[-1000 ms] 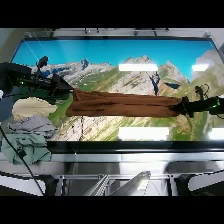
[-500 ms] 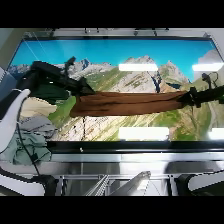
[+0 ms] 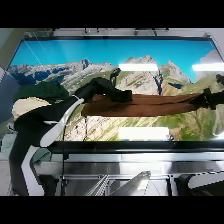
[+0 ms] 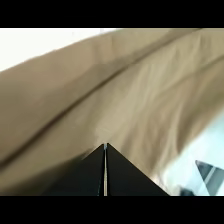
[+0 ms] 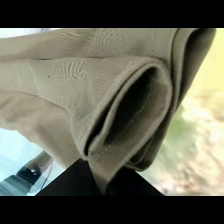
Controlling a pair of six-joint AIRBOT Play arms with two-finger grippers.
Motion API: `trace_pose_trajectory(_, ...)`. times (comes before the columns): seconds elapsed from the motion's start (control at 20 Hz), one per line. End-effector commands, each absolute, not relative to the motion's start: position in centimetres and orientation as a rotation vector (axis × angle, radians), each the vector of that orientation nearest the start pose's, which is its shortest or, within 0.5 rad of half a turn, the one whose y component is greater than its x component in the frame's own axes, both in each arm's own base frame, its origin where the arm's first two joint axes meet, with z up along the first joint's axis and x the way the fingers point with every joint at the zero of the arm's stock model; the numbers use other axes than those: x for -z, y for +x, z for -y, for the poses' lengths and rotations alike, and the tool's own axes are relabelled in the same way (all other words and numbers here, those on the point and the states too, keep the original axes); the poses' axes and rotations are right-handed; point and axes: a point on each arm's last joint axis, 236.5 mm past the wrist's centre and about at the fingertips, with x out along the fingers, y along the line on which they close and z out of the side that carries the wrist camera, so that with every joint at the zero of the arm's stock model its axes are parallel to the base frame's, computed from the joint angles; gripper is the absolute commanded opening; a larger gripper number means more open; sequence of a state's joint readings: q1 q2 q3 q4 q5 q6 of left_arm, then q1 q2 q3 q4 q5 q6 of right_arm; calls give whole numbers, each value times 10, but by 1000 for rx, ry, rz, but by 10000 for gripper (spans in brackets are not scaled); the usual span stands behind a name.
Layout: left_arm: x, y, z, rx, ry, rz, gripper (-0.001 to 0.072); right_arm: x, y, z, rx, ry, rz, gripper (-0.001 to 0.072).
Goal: Fold the shirts.
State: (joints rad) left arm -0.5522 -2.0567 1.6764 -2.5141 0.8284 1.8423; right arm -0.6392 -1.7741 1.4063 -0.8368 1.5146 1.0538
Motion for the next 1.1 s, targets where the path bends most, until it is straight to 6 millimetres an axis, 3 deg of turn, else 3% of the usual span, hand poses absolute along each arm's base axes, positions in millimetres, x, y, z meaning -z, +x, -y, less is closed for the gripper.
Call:
trace_pose_trajectory(0.0,106,428,471,844,-442,-1239,12,44,384,103,-393,780,-1325,14)
trace_pose_trajectory(0.1,110,430,474,843,-429,-1267,11,35,384,103,-412,773,-1319,14)
trace_pose_trajectory(0.2,113,423,470,833,-383,-1332,10,12,389,95,-471,791,-1277,14)
trace_pose_trajectory(0.4,100,400,470,899,-344,-1428,12,-87,425,57,-732,929,-944,14)
trace_pose_trajectory(0.5,67,398,472,980,-389,-1420,16,-118,429,34,-836,949,-876,14)
trace_pose_trajectory(0.6,15,406,449,1042,-388,-1360,17,-129,426,0,-906,905,-905,14)
trace_pose_trajectory(0.7,-39,412,400,1059,-371,-1325,17,-136,421,-50,-1003,845,-953,14)
trace_pose_trajectory(0.8,-77,412,341,1028,-354,-1325,17,-141,414,-113,-1106,774,-1004,14)
trace_pose_trajectory(0.95,-103,395,264,934,-334,-1359,18,-131,410,-224,-1185,669,-1037,14)
trace_pose_trajectory(1.05,-113,380,234,894,-347,-1373,19,-116,405,-298,-1196,624,-1039,14)
